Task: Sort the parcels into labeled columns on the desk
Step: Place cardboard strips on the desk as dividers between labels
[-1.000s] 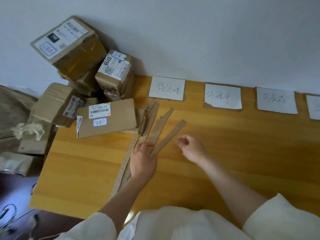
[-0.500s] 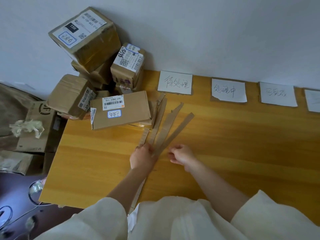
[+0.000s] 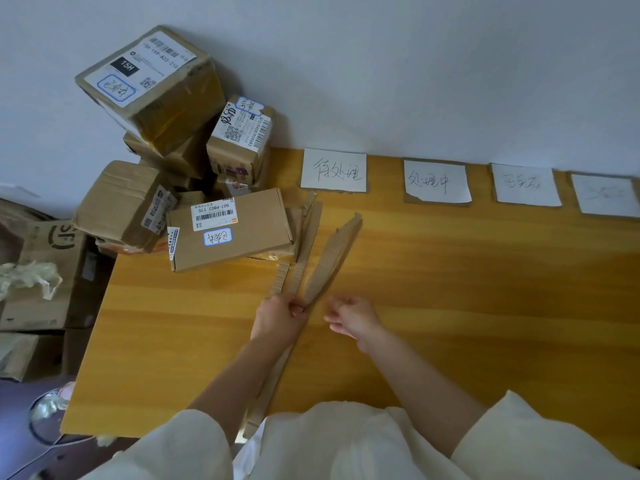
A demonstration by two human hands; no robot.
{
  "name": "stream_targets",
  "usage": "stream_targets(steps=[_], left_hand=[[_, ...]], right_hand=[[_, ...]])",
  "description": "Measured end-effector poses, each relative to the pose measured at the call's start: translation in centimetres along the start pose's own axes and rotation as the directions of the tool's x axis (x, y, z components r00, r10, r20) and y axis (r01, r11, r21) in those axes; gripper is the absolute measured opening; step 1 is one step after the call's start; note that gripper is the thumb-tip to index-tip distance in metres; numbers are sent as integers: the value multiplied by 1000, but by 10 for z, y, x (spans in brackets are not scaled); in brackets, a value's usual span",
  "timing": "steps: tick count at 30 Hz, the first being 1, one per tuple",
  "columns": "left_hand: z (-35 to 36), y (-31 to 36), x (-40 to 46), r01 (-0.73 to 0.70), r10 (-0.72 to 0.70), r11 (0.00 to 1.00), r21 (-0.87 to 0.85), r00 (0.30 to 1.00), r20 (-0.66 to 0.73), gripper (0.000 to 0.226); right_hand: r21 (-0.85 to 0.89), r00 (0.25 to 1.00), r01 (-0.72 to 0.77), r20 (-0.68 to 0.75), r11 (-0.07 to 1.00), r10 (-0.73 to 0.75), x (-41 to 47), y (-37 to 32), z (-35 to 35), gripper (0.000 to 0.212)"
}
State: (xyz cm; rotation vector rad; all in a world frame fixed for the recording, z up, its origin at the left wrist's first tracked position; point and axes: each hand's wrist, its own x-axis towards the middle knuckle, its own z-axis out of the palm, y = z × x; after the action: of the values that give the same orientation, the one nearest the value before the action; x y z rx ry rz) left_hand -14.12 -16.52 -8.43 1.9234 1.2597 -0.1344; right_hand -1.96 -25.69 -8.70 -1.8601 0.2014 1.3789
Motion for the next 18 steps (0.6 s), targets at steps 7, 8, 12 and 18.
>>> stream_targets(steps=[7, 8, 12, 18], left_hand=[[-2, 28, 4, -96, 137, 961, -261, 980, 145, 15], [1, 32, 4, -96, 153, 945, -313, 975, 162, 16], [12, 52, 5, -97, 195, 894, -438, 963, 184, 13], [24, 53, 5, -43, 41, 983, -178, 999, -17, 19]], right_hand=[[145, 997, 78, 10, 986, -80, -8, -19, -13, 16], [153, 996, 92, -2, 984, -93, -9, -22, -16, 19], [153, 976, 211, -91, 965, -199, -15, -35, -39, 20], [6, 930, 290, -237, 957, -280, -14, -41, -88, 14]])
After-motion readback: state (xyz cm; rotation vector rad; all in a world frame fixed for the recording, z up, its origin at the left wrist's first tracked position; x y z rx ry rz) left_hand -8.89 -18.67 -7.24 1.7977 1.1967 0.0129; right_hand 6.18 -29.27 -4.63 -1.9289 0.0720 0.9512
